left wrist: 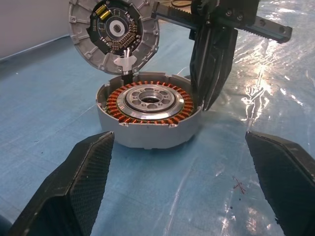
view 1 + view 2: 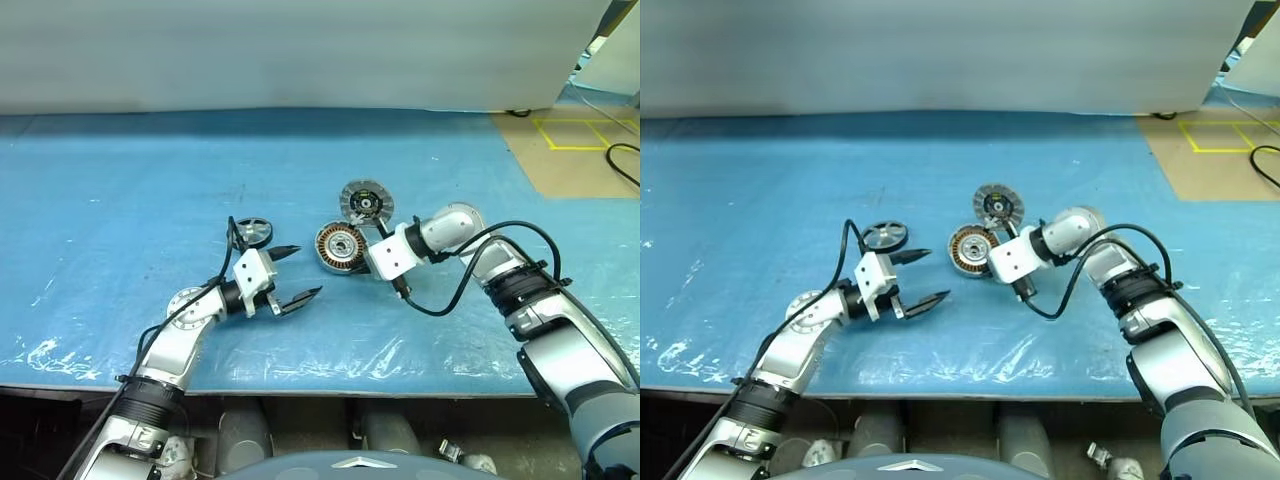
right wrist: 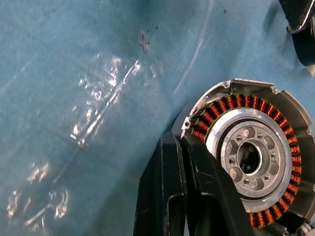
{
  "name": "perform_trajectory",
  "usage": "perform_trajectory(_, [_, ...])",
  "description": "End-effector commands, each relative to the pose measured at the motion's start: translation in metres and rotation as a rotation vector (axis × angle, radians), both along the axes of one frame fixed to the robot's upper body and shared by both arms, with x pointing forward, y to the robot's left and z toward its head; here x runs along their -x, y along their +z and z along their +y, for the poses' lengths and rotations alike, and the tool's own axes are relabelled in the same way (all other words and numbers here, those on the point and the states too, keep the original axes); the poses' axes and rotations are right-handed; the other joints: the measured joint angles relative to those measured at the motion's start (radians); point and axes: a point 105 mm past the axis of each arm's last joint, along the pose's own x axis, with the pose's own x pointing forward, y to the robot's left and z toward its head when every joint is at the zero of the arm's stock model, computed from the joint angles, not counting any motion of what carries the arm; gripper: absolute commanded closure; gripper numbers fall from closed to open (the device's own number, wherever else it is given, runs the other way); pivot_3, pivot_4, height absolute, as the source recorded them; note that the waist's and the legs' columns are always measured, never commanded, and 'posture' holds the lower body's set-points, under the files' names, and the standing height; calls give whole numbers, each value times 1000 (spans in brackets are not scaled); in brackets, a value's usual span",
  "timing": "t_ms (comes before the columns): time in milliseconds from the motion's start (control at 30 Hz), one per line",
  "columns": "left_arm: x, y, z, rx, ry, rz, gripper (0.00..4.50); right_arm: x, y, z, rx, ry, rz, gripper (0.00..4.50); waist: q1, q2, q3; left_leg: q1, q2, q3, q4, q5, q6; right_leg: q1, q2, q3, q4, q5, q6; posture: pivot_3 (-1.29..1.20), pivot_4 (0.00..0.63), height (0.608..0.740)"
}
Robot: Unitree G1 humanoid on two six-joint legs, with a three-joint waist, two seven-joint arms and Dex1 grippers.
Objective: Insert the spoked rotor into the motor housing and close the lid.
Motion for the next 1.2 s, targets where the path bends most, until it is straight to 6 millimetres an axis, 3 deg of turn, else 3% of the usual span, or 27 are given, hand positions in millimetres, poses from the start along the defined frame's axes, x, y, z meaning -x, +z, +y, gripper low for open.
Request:
perform_trajectory(33, [0, 6, -4, 5, -20, -23, 0, -6, 6, -8, 60, 40, -38, 4470, 0, 0, 0, 0, 0, 0, 0, 0, 0, 0, 0, 0, 0, 0, 0, 0, 150, 740])
perform_trajectory(367, [-2, 6, -7, 9, -25, -25, 0, -13, 19, -5, 104, 136, -70, 4470, 0, 0, 0, -2, 0, 0, 0, 1, 1, -1, 0, 0, 0, 0, 0, 0, 150, 740])
perform_trajectory(600, [-2, 5, -8, 5, -29, -26, 0, -13, 28, 8, 86, 190, -79, 4470, -1, 0, 0, -3, 1, 0, 0, 2, 4, -3, 0, -1, 0, 0, -1, 0, 150, 740])
perform_trajectory(700, [-2, 5, -7, 2, -28, -27, 0, -12, 30, 11, 73, 195, -68, 3878, -1, 0, 0, -3, 1, 0, 0, 2, 4, -3, 0, -1, 0, 0, -1, 0, 150, 740])
perform_trajectory(867, [-2, 4, -7, -1, -29, -23, 0, -8, 38, 12, 31, 215, -52, 2255, 0, 0, 0, -4, 1, 0, 0, 2, 4, -4, 0, -1, 0, 0, -1, 0, 150, 740])
perform_trajectory(1200, [-6, 7, -12, 1, -56, -33, 0, -2, 91, 20, -218, 171, -31, 2255, 2, 0, 0, -5, 1, 0, 1, 2, 4, -6, 1, -1, 1, 0, -1, 0, 150, 740])
